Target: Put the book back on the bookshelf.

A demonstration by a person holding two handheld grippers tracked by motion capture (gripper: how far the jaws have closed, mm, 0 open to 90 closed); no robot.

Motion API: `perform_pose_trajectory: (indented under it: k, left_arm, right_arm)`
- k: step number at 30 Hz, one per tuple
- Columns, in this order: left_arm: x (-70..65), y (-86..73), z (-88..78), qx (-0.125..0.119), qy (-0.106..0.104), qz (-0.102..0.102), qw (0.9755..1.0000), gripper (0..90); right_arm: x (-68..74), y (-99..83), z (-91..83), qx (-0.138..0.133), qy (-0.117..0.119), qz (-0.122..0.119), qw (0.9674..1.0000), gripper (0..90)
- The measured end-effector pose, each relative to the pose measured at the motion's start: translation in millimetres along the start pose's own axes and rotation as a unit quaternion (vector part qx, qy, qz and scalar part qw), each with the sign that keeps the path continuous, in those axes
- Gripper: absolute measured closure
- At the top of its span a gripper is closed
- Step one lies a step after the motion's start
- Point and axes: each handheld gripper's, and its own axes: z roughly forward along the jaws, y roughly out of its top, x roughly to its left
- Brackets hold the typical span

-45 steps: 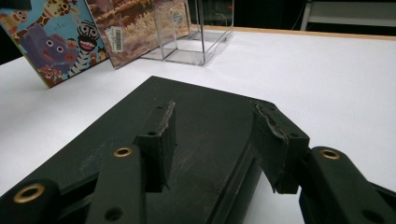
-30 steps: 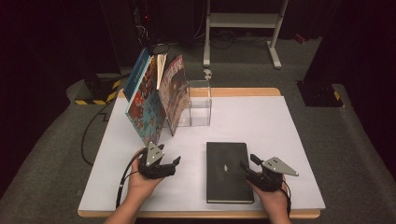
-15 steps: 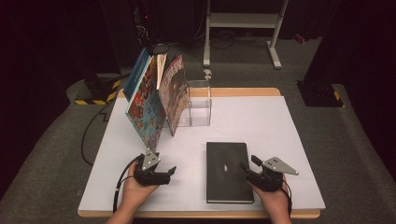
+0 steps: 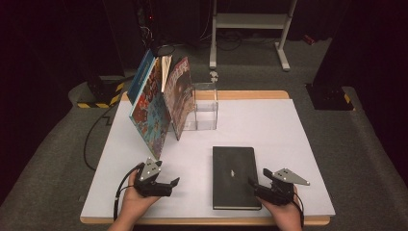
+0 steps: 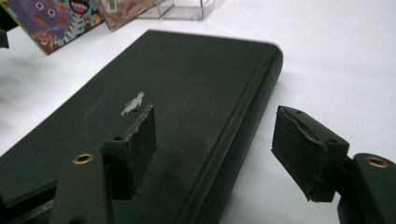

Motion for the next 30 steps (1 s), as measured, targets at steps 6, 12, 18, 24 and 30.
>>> perform_pose_trajectory:
  k: [6,12,18,24,30]
  left_arm:
    - [0.8,-0.9,1.2,-0.007,0.006,-0.001,1.0000,8.2]
    - [2.5,0.4,-0.8,-0.015,0.000,-0.017,0.9997,8.3]
    - [0.6,-1.3,1.1,-0.013,0.000,-0.018,0.9998,8.7]
    - [0.1,-2.1,1.8,-0.010,-0.001,-0.016,0.9998,9.1]
    - [-0.8,-1.8,1.6,-0.011,-0.004,-0.018,0.9998,9.3]
  right_arm:
    - [4.9,-2.6,6.8,0.027,0.017,0.003,0.9995,29.4]
    - [7.9,-1.6,10.8,0.039,0.016,0.002,0.9991,30.1]
    - [10.5,-0.7,11.3,0.041,0.011,0.001,0.9991,30.8]
    - [12.3,0.1,11.8,0.042,0.005,0.003,0.9991,31.4]
    - [13.7,1.4,11.9,0.042,-0.001,-0.002,0.9991,33.6]
